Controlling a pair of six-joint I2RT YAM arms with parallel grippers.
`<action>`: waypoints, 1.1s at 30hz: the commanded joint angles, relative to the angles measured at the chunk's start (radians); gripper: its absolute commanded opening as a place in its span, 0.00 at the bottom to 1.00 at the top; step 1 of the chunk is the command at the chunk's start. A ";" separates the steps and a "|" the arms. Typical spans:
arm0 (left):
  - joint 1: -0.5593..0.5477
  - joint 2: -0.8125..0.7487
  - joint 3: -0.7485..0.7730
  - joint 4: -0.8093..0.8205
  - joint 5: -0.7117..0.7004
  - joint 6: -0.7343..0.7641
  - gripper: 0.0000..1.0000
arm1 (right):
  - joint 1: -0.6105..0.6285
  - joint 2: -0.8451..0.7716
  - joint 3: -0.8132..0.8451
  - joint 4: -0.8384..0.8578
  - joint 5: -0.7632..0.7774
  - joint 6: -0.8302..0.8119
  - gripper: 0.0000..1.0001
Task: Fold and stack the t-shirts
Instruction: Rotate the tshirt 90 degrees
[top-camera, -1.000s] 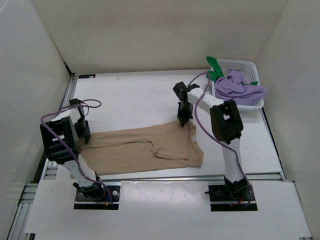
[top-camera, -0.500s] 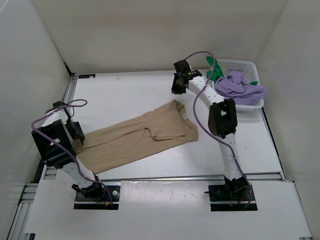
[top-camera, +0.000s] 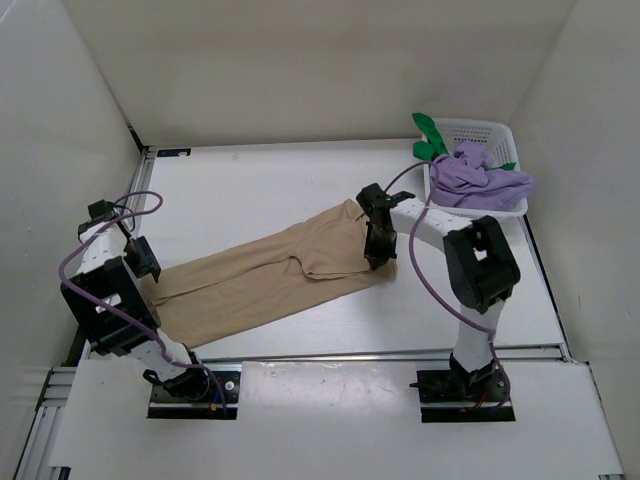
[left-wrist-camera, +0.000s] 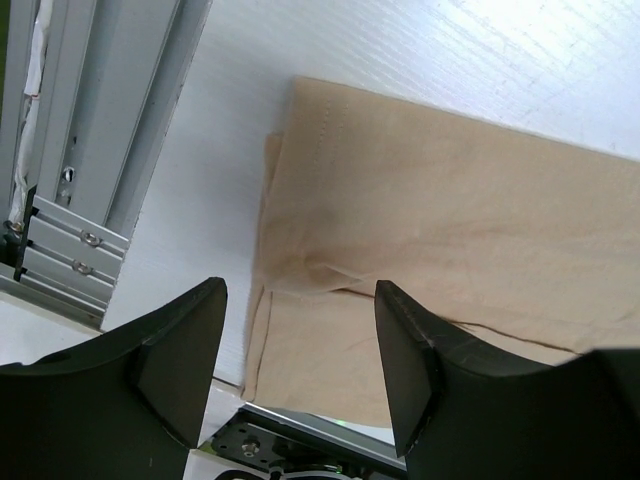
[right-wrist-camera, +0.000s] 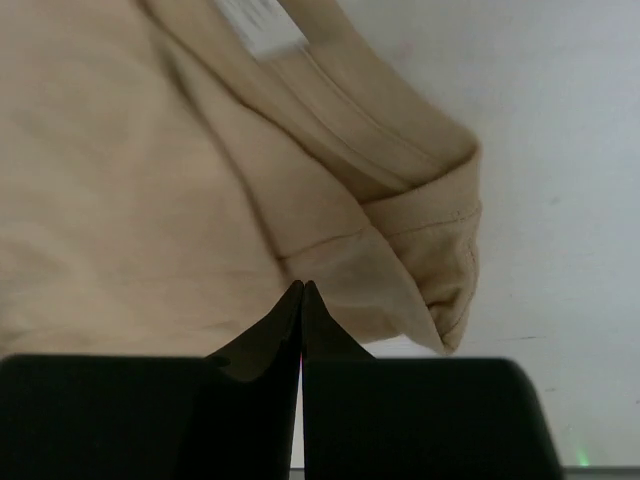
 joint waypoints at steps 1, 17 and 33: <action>0.009 -0.066 -0.012 0.020 0.018 0.000 0.72 | 0.002 0.061 -0.004 -0.029 0.000 0.052 0.00; -0.002 -0.049 0.031 -0.026 0.008 0.000 0.73 | -0.187 0.654 0.958 0.373 -0.083 0.340 0.00; -0.014 -0.343 0.011 -0.107 0.087 0.000 0.76 | -0.101 0.098 0.578 0.233 -0.228 0.060 0.54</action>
